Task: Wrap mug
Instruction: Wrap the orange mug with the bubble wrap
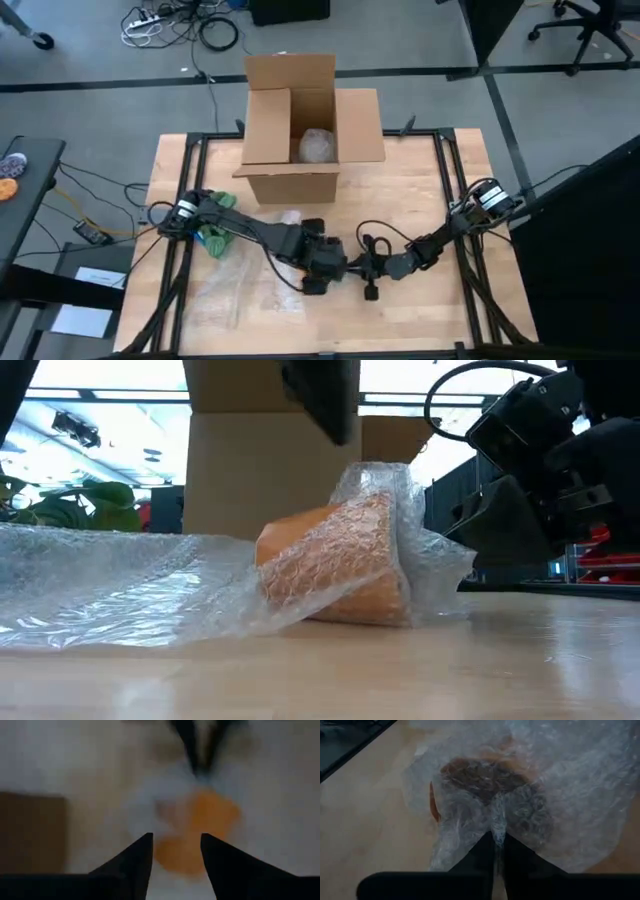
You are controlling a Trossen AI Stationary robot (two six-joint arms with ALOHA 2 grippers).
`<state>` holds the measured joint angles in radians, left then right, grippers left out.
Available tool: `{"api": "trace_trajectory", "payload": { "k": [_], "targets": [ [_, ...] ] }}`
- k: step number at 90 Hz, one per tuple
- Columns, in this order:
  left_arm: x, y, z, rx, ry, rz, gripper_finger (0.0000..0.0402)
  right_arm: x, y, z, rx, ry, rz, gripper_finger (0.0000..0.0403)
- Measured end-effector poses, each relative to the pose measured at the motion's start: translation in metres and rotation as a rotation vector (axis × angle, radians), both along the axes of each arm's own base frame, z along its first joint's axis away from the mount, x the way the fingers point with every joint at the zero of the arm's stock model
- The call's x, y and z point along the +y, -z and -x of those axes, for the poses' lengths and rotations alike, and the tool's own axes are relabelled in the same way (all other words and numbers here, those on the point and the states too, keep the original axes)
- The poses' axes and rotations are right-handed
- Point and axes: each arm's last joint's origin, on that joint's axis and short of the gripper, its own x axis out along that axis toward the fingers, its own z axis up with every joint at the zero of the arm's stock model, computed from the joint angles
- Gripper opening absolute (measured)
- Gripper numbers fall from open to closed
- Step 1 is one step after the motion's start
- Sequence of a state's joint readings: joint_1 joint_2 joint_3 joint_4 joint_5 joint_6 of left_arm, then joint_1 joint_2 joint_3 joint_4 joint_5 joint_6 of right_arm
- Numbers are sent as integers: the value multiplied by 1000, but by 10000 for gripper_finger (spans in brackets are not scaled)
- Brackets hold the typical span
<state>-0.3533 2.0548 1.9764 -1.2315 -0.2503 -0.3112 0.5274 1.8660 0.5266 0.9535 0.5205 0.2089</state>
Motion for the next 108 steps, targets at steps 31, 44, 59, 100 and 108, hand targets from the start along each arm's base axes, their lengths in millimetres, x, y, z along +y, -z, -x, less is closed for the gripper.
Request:
{"api": "trace_trajectory", "payload": {
  "k": [31, 44, 59, 100, 108],
  "targets": [
    [-6, 50, 31, 236, -67, -188, 153, 1, -2, 0, -14, -12, -16, 0],
    [6, 94, 29, 232, -47, -183, 153, 1, -5, -1, -42, -16, -30, 0],
    [11, 115, 21, 138, -42, -113, 153, 2, -13, -12, -76, -2, -48, 0],
    [10, 117, 2, -15, -19, -73, 153, -25, -24, -50, -19, 26, -7, 0],
    [13, 120, 1, -8, -24, -81, 153, -27, -23, -50, -4, 16, 2, 0]
  ]
}}
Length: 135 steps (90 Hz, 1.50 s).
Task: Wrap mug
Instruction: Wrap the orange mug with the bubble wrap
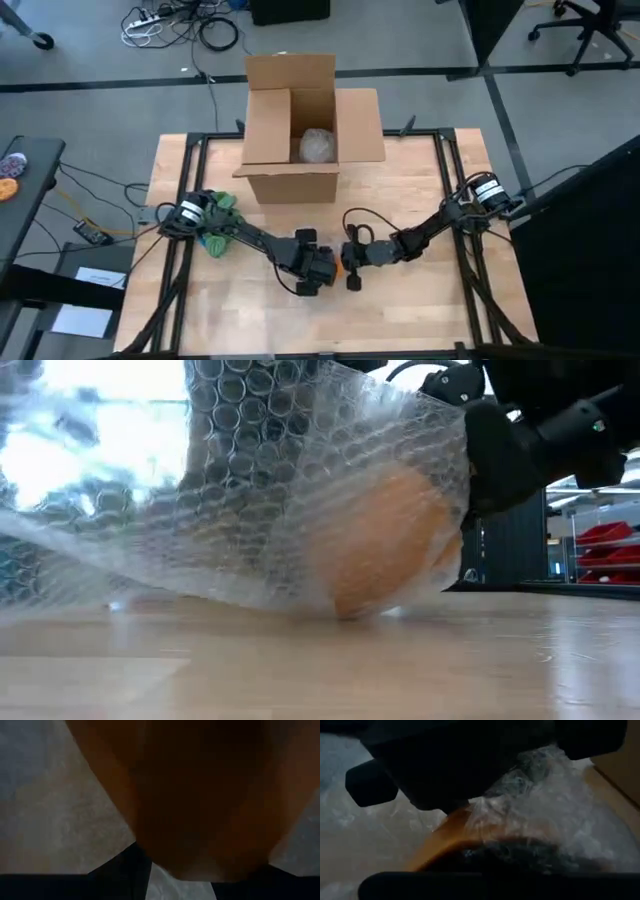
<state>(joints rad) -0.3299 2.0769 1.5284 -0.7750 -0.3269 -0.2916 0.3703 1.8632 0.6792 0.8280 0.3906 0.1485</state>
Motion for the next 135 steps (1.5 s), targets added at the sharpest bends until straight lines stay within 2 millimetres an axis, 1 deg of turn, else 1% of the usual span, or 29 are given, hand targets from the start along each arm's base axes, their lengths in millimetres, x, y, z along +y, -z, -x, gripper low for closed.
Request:
{"api": "trace_trajectory", "payload": {
  "k": [16, 33, 47, 57, 67, 78, 100, 110, 121, 135],
  "targets": [
    [10, 1, -3, 9, -1, -20, 153, 3, 5, 3, 67, -13, 64, 0],
    [26, 1, -6, -2, -60, -149, 153, 3, 7, 9, 133, 45, 145, 5],
    [36, 1, -9, -26, -106, -196, 153, 5, 4, 15, 166, 89, 209, 39],
    [41, 0, -10, -43, -147, -192, 153, 5, -2, 20, 191, 105, 203, 74],
    [41, 0, -12, -67, -176, -183, 153, 5, -10, 26, 215, 113, 168, 100],
    [41, -2, -14, -92, -186, -176, 153, 8, -17, 35, 259, 102, 133, 114],
    [40, -2, -17, -120, -182, -161, 153, 21, -23, 52, 346, -1, 46, 115],
    [40, -2, -17, -120, -179, -159, 153, 29, -27, 57, 340, -26, 34, 114],
    [39, -2, -17, -118, -177, -159, 153, 32, -32, 61, 309, -5, 52, 114],
    [39, -2, -17, -115, -175, -158, 153, 31, -32, 61, 308, 6, 50, 114]
  ]
}}
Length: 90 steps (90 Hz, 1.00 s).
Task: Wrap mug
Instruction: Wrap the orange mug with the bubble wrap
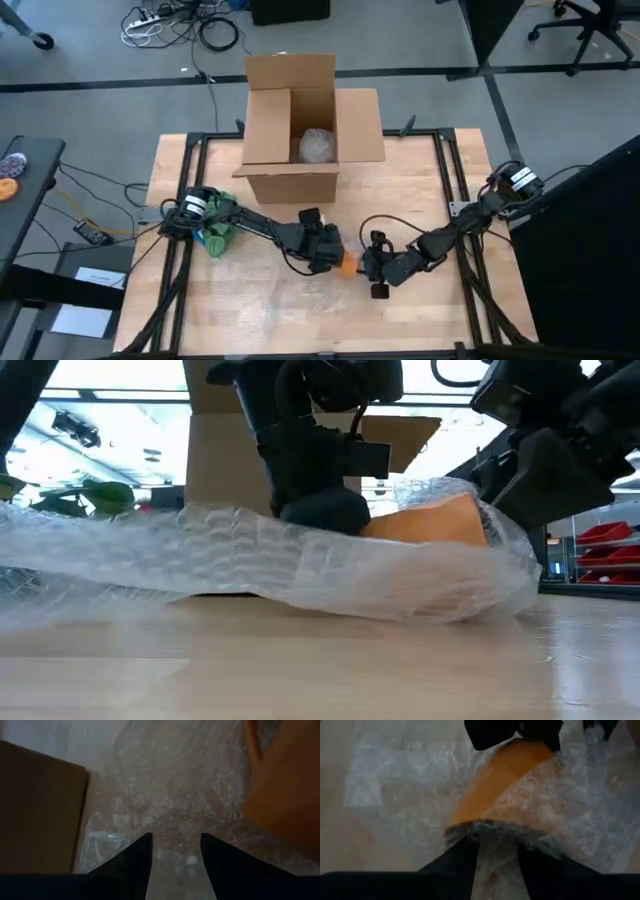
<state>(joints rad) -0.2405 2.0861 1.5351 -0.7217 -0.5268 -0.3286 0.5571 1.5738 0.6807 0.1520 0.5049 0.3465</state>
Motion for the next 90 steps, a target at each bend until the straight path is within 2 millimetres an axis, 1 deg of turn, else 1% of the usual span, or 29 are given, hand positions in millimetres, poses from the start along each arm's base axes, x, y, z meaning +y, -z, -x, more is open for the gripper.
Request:
{"api": "trace_trajectory", "payload": {
  "k": [13, 21, 26, 39, 49, 64, 90],
  "targets": [
    [0, 0, 0, -1, 1, 2, 153, -2, 2, 1, 12, 42, 3, 113],
    [-1, -1, -2, -27, 4, 8, 153, -2, 9, -2, -8, 93, 34, 108],
    [-2, -2, -5, -58, 5, 13, 152, -4, 15, -8, -36, 122, 60, 103],
    [-3, -4, -14, -150, 8, 24, 152, -7, 31, -31, -151, 114, 82, 99],
    [-3, -4, -13, -139, 15, 20, 152, -10, 43, -39, -177, 117, 91, 99],
    [-1, -3, -11, -108, 6, 19, 152, -8, 45, -36, -142, 112, 97, 99],
    [-1, 0, -10, -103, -7, 20, 152, 3, 29, -17, -65, 59, 80, 99]
  ]
}}
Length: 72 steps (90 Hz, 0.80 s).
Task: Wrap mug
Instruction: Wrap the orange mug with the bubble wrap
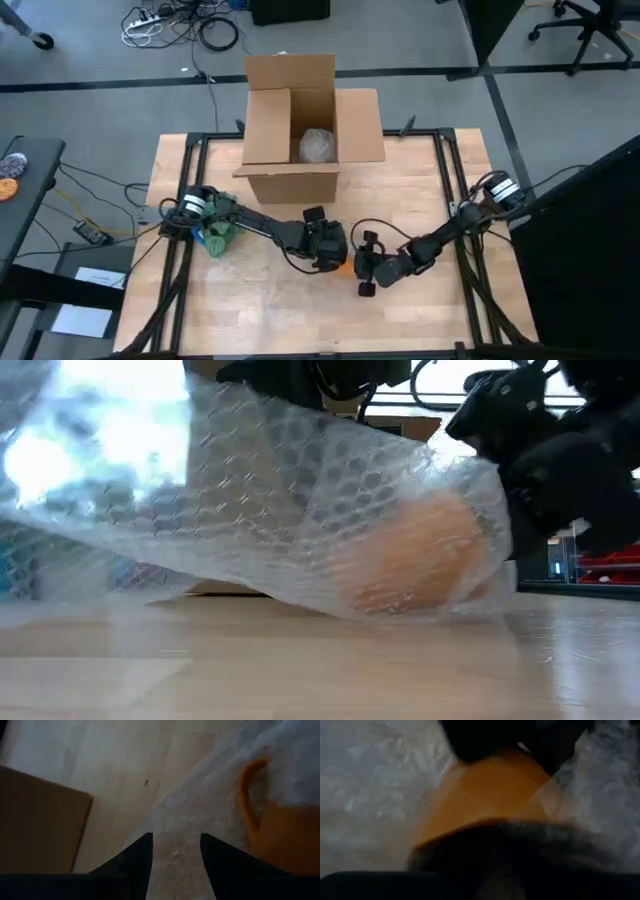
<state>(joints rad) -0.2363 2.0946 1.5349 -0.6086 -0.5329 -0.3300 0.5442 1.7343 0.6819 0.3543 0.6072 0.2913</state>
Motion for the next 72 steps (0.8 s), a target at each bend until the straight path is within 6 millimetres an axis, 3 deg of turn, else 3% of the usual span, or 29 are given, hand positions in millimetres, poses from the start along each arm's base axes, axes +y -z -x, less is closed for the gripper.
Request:
{"api": "trace_trajectory", "payload": {
  "k": [49, 72],
  "targets": [
    [-1, 2, -1, -2, 6, 1, 152, 4, -16, 19, 63, -5, -25, 184],
    [-1, 2, -1, -4, 5, 1, 152, 4, -31, 37, 140, -31, -73, 192]
  ]
}}
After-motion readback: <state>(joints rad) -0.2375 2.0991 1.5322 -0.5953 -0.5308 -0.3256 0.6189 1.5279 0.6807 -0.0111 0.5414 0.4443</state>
